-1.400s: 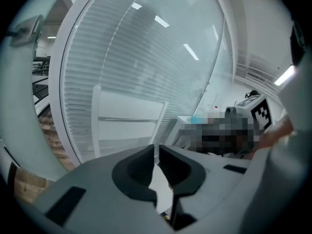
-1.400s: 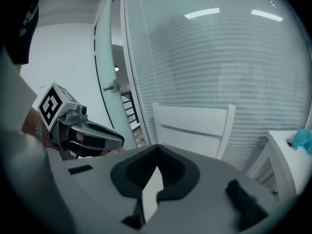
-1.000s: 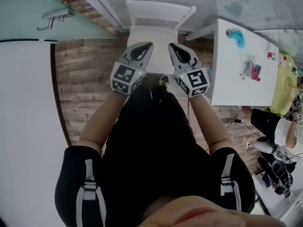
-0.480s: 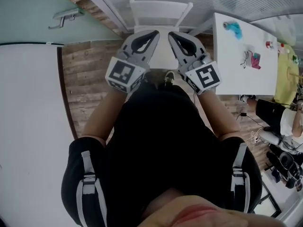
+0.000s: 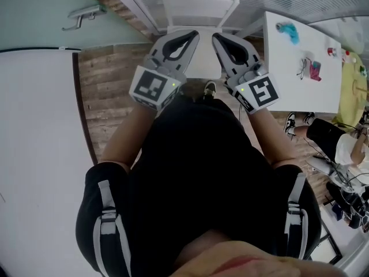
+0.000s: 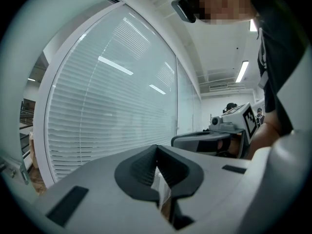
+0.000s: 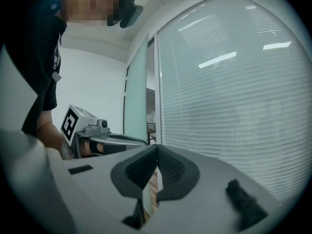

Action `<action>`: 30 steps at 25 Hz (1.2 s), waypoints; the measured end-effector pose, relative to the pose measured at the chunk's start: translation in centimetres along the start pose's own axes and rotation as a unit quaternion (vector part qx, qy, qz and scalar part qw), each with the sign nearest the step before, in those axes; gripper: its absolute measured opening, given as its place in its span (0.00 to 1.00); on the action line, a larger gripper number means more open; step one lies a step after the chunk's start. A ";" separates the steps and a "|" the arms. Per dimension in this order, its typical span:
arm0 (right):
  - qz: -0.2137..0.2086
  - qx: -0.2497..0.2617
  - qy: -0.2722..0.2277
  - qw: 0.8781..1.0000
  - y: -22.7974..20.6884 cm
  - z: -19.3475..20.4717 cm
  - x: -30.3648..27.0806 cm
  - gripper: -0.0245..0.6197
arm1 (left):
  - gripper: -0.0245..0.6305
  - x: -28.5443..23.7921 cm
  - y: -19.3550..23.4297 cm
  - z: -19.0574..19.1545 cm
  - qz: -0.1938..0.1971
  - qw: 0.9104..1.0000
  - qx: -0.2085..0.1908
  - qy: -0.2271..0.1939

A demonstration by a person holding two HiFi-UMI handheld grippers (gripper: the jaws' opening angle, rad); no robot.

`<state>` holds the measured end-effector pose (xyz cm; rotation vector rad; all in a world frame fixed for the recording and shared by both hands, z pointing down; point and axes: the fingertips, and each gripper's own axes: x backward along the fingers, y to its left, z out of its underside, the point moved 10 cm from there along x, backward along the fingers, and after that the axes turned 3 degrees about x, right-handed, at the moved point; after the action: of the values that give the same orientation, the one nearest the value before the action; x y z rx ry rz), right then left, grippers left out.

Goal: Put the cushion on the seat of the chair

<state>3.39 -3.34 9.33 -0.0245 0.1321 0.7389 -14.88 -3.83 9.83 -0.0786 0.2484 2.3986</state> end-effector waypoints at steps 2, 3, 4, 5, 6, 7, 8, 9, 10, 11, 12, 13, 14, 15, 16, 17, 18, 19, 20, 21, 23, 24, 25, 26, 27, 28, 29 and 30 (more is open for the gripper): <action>0.000 -0.003 -0.004 1.000 -0.1 -0.1 0.1 0.06 | 0.05 0.0 -0.2 -0.1 0.000 1.000 -0.004 -0.002; -0.001 -0.007 -0.006 1.000 -0.1 -0.2 0.1 0.06 | 0.05 0.0 -0.2 -0.2 0.001 1.000 -0.005 -0.005; -0.002 -0.009 -0.008 1.000 -0.1 -0.3 0.0 0.06 | 0.05 0.0 -0.2 -0.3 0.002 1.000 -0.006 -0.010; -0.003 -0.010 -0.009 1.000 -0.1 -0.4 0.0 0.06 | 0.05 0.0 -0.1 -0.3 0.002 1.000 -0.005 -0.014; -0.003 -0.010 -0.009 1.000 0.0 -0.4 -0.1 0.06 | 0.05 0.0 -0.1 -0.3 0.003 1.000 -0.004 -0.015; -0.004 -0.010 -0.009 1.000 0.0 -0.4 -0.1 0.06 | 0.05 0.0 0.0 -0.3 0.004 1.000 -0.004 -0.013; -0.004 -0.009 -0.008 1.000 -0.1 -0.4 -0.2 0.06 | 0.05 -0.1 0.0 -0.2 0.005 1.000 -0.004 -0.012; -0.003 -0.008 -0.007 1.000 -0.2 -0.4 -0.2 0.06 | 0.05 -0.1 0.0 -0.2 0.005 1.000 -0.005 -0.013; -0.002 -0.007 -0.006 1.000 -0.2 -0.4 -0.2 0.06 | 0.05 -0.2 0.0 -0.3 0.005 1.000 -0.008 -0.016; -0.001 -0.007 -0.006 1.000 -0.3 -0.3 -0.2 0.06 | 0.05 -0.3 -0.1 -0.5 0.004 1.000 -0.009 -0.021; 0.000 -0.006 -0.005 1.000 -0.4 -0.3 -0.2 0.06 | 0.05 -0.4 -0.1 -0.5 0.002 1.000 -0.010 -0.024; 0.001 -0.006 -0.003 1.000 -0.5 -0.2 -0.1 0.06 | 0.05 -0.4 -0.2 -0.6 0.001 1.000 -0.010 -0.026; 0.002 -0.006 -0.003 1.000 -0.6 -0.1 -0.1 0.06 | 0.05 -0.5 -0.2 -0.6 0.000 1.000 -0.010 -0.026; 0.004 -0.006 -0.002 1.000 -0.7 -0.1 -0.1 0.06 | 0.05 -0.5 -0.2 -0.6 -0.001 1.000 -0.010 -0.026; 0.005 -0.006 -0.002 1.000 -0.7 0.0 0.0 0.06 | 0.05 -0.5 -0.2 -0.5 -0.001 1.000 -0.011 -0.026; 0.005 -0.006 -0.002 1.000 -0.7 0.0 0.0 0.06 | 0.05 -0.4 -0.2 -0.4 -0.002 1.000 -0.011 -0.025; 0.005 -0.006 -0.003 1.000 -0.7 0.1 0.1 0.06 | 0.05 -0.4 -0.3 -0.4 -0.002 1.000 -0.012 -0.024; 0.005 -0.006 -0.003 1.000 -0.7 0.1 0.1 0.06 | 0.05 -0.3 -0.3 -0.2 -0.003 1.000 -0.012 -0.022; 0.005 -0.005 -0.003 1.000 -0.7 0.2 0.2 0.06 | 0.05 -0.3 -0.3 -0.1 -0.003 1.000 -0.011 -0.020; 0.004 -0.005 -0.003 1.000 -0.7 0.2 0.2 0.06 | 0.05 -0.3 -0.3 0.0 -0.004 1.000 -0.011 -0.018; 0.004 -0.008 -0.003 1.000 -0.8 0.3 0.1 0.06 | 0.05 -0.3 -0.2 0.0 -0.005 1.000 -0.011 -0.018; 0.003 -0.009 -0.002 1.000 -0.8 0.3 0.1 0.06 | 0.05 -0.3 -0.1 0.1 -0.005 1.000 -0.010 -0.016; 0.003 -0.010 -0.002 1.000 -0.8 0.3 0.1 0.06 | 0.05 -0.2 -0.1 0.2 -0.005 1.000 -0.008 -0.011; 0.003 -0.010 -0.002 1.000 -0.8 0.3 0.0 0.06 | 0.05 -0.2 -0.1 0.2 -0.005 1.000 -0.007 -0.007; 0.003 -0.010 -0.002 1.000 -0.8 0.4 0.0 0.06 | 0.05 -0.2 -0.1 0.3 -0.005 1.000 -0.007 -0.005; 0.003 -0.010 -0.003 1.000 -0.8 0.4 0.0 0.06 | 0.05 -0.2 -0.1 0.3 -0.004 1.000 -0.008 -0.005; 0.004 -0.011 -0.003 1.000 -0.8 0.4 0.0 0.06 | 0.05 -0.1 -0.1 0.3 -0.005 1.000 -0.010 -0.006; 0.004 -0.011 -0.004 1.000 -0.7 0.5 0.1 0.06 | 0.05 -0.1 -0.1 0.3 -0.005 1.000 -0.013 -0.006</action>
<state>4.00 -3.81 9.75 -0.0428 0.1169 0.7482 -14.71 -3.78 10.11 -0.0775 0.2110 2.3915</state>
